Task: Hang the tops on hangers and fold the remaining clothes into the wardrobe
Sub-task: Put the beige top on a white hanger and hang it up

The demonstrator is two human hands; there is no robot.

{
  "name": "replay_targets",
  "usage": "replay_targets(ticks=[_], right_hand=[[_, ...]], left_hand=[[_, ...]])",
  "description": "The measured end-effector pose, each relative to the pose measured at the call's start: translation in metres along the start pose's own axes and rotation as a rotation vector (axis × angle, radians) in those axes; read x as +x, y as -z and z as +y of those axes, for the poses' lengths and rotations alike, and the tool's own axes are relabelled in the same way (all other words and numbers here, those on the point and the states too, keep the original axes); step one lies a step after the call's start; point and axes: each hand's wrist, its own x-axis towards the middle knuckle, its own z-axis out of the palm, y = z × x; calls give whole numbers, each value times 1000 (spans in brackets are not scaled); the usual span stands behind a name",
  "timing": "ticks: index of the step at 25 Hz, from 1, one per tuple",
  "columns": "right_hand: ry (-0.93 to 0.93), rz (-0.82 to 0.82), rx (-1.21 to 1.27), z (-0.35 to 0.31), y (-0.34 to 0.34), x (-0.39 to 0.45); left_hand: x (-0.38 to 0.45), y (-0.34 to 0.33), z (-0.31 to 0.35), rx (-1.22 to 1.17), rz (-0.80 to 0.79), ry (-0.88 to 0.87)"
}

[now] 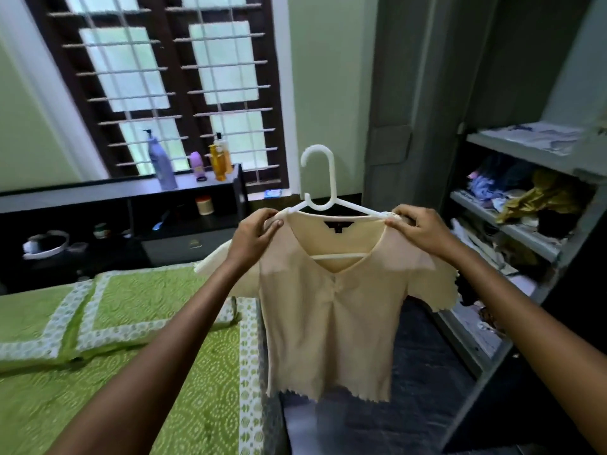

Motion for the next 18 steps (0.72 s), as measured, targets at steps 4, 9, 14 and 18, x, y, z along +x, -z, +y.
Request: replay_targets(ticks=[4, 9, 14, 18], right_hand=[[-126, 135, -41, 26, 15, 28], [-263, 176, -92, 65, 31, 42], [-299, 333, -229, 108, 62, 74], [-327, 485, -320, 144, 99, 93]], left_hand=[[79, -50, -15, -91, -63, -80], [147, -125, -19, -144, -137, -182], [225, -208, -7, -167, -184, -275], [291, -271, 18, -245, -230, -369]])
